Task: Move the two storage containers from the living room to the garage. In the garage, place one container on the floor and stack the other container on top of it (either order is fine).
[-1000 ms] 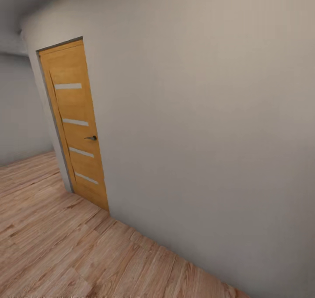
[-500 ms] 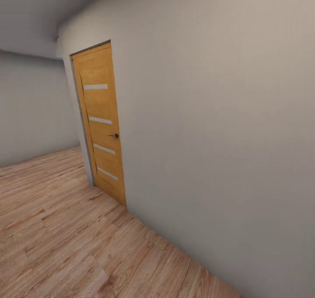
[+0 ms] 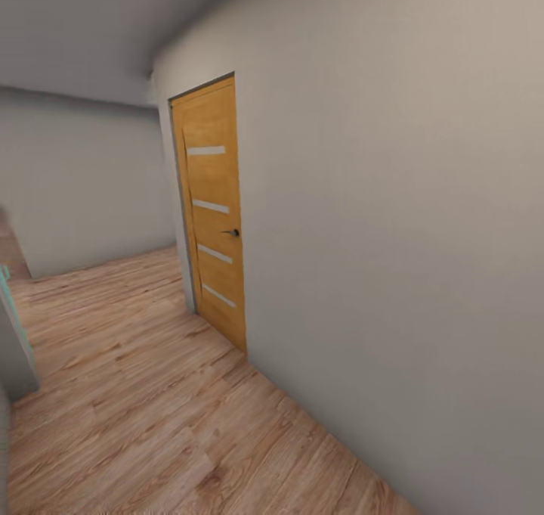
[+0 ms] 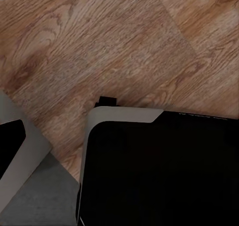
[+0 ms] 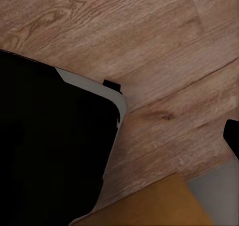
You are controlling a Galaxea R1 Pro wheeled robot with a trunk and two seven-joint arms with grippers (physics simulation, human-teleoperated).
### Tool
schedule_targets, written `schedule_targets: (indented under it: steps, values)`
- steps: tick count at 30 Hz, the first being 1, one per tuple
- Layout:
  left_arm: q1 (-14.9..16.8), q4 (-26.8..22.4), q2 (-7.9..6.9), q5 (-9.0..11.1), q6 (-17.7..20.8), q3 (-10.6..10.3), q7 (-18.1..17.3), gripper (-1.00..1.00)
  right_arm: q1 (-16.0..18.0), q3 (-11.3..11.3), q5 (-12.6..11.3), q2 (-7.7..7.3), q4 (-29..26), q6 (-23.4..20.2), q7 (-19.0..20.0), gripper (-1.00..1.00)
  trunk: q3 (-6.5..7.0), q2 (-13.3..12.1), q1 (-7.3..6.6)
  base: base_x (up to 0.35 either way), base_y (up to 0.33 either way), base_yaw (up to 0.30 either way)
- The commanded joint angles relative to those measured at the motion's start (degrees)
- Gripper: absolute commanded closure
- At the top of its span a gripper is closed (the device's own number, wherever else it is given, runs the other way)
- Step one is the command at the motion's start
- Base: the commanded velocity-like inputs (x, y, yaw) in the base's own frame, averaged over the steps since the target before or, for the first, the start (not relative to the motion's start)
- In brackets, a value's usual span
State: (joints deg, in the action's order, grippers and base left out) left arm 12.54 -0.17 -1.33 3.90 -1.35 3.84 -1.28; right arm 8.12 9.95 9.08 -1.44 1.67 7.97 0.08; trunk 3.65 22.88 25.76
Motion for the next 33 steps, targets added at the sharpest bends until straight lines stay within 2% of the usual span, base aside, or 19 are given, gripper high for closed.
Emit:
schedule_targets:
  steps: [1, 6, 11, 13, 17, 21, 33]
  values:
    - [0.0, 0.1, 0.00, 0.4, -0.1, 0.5, -0.1, -1.00, 0.1, 0.1, 0.3, 0.00, 0.2, 0.3, 0.0, -1.00, -0.02, 0.0, 0.02, 0.000, 0.000, 0.297]
    - [0.0, 0.1, 0.05, 0.4, -0.1, 0.6, -0.2, -1.00, 0.1, 0.0, 0.3, 0.00, 0.2, 0.3, 0.0, -1.00, -0.02, 0.0, 0.02, 0.033, 0.000, 0.297]
    - [0.0, 0.1, -0.15, 1.2, -0.1, 1.2, -0.1, -1.00, 0.1, 0.2, 0.2, -0.03, 0.2, 0.3, 0.0, -1.00, -0.02, 0.0, 0.02, 0.277, 0.000, 0.296]
    - [0.0, 0.1, -0.21, 1.9, -0.1, 1.3, -0.1, -1.00, 0.1, 0.3, 0.3, -0.04, 0.2, 0.3, 0.0, -1.00, -0.02, 0.0, 0.02, 0.315, 0.000, 0.296]
    - [0.0, 0.2, -0.68, 4.7, -0.1, 1.3, -0.1, -1.00, 0.1, 0.3, 0.3, 0.02, 0.2, 0.3, 0.0, -1.00, -0.02, 0.0, 0.02, 0.320, 0.000, 0.296]
    - [0.0, 0.2, -0.84, 5.7, -0.1, 1.3, -0.1, -1.00, 0.1, 0.2, 0.3, 0.01, 0.2, 0.4, 0.0, -1.00, -0.02, 0.0, 0.02, 0.321, 0.000, 0.265]
    - [0.0, 0.2, -0.87, 5.9, -0.1, 1.3, -0.1, -1.00, 0.1, 0.0, 0.2, -0.05, 0.2, 0.3, 0.1, -1.00, -0.02, 0.0, 0.02, 0.321, 0.000, 0.028]
